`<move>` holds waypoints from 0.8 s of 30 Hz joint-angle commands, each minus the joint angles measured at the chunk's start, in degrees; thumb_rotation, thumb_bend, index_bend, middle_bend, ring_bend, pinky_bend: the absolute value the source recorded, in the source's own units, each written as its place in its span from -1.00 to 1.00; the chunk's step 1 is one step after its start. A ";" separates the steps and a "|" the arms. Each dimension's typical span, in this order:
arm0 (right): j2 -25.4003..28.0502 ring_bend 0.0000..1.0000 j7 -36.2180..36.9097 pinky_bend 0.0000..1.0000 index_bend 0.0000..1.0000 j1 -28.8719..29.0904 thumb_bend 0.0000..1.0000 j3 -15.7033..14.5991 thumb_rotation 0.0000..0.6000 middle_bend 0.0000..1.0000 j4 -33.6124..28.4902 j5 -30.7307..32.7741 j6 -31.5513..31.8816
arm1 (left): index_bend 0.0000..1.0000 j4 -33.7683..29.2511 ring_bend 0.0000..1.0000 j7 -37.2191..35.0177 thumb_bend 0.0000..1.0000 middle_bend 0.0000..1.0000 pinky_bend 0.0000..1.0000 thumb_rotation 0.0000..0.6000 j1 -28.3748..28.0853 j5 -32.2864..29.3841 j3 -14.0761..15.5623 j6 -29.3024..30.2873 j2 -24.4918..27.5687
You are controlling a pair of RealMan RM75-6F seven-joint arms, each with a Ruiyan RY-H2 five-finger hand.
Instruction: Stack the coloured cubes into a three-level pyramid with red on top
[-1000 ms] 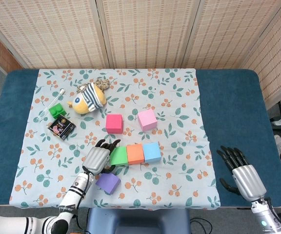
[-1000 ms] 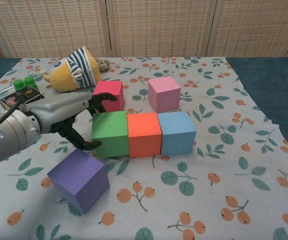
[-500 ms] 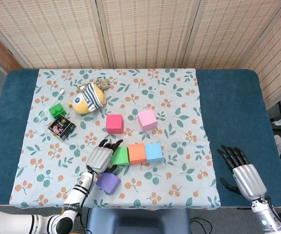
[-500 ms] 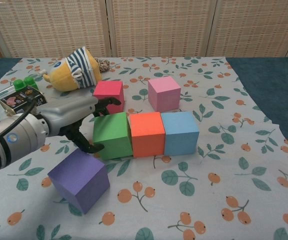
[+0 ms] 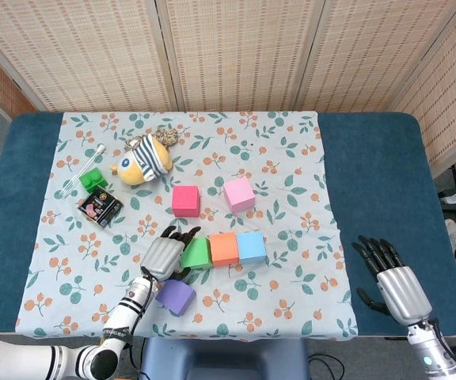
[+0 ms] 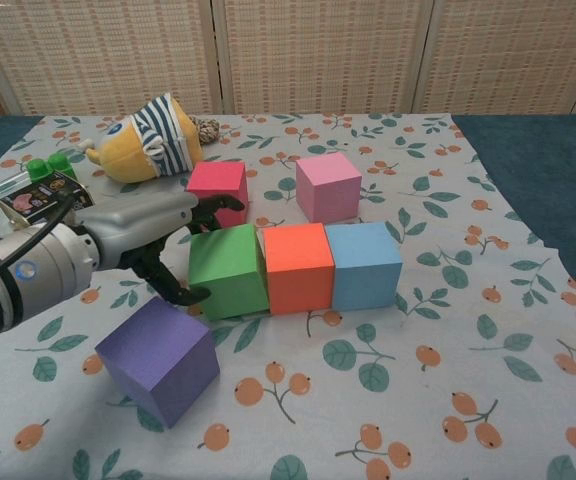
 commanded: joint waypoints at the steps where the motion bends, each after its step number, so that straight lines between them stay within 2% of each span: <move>1: -0.05 -1.00 -0.06 -0.94 -1.00 0.02 -0.53 0.07 1.00 -1.00 0.02 0.11 -0.12 | -1.00 -0.40 -0.51 -0.70 -0.34 -0.41 -0.75 1.00 -0.01 0.23 0.16 -0.33 0.46; 7: -0.04 -1.00 -0.12 -0.94 -1.00 -0.05 -0.53 0.11 1.00 -1.00 -0.07 0.07 -0.07 | -1.00 -0.65 -0.55 -1.69 -0.34 -0.67 -0.74 1.00 -0.15 0.81 0.39 -0.57 0.91; 24: 0.21 -1.00 0.34 -0.94 -1.00 -0.12 -0.53 0.22 1.00 -1.00 -0.13 -0.08 0.01 | -1.00 -0.89 -0.60 -2.98 -0.34 -0.77 -0.74 1.00 -0.74 1.72 0.67 -0.56 1.08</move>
